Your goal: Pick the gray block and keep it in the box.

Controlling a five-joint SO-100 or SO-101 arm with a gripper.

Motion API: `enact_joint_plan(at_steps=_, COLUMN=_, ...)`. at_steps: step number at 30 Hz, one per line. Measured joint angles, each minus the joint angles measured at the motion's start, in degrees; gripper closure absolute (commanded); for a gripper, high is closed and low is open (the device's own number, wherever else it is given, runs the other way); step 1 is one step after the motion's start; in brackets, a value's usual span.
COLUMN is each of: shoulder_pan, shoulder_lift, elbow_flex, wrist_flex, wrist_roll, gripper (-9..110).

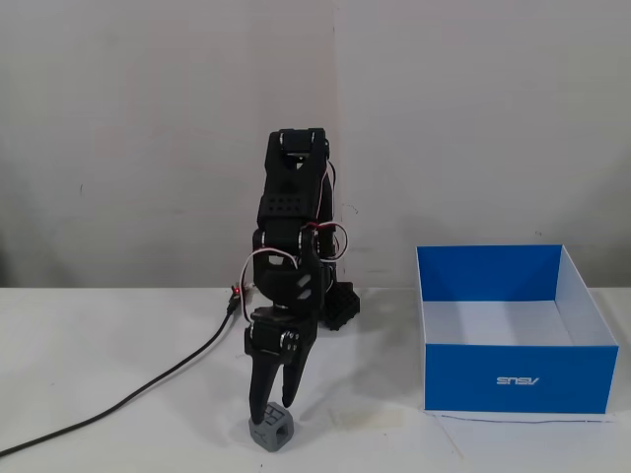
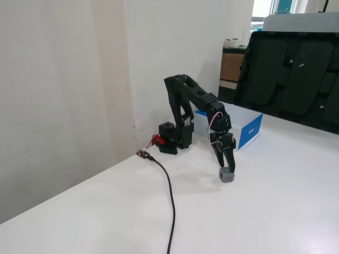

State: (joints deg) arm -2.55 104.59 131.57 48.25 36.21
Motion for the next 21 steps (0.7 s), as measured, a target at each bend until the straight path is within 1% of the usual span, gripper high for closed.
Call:
enact_joint_plan(at_steps=13, shoulder_pan=1.85, shoulder_lift=-7.47, elbow_flex=-2.2, wrist_flex=-2.37, wrist_roll=0.0, gripper=84)
enact_joint_plan(at_steps=21, shoulder_pan=2.02, shoulder_lift=-8.0, elbow_flex=-3.52, wrist_flex=-2.72, wrist_roll=-0.35, gripper=97)
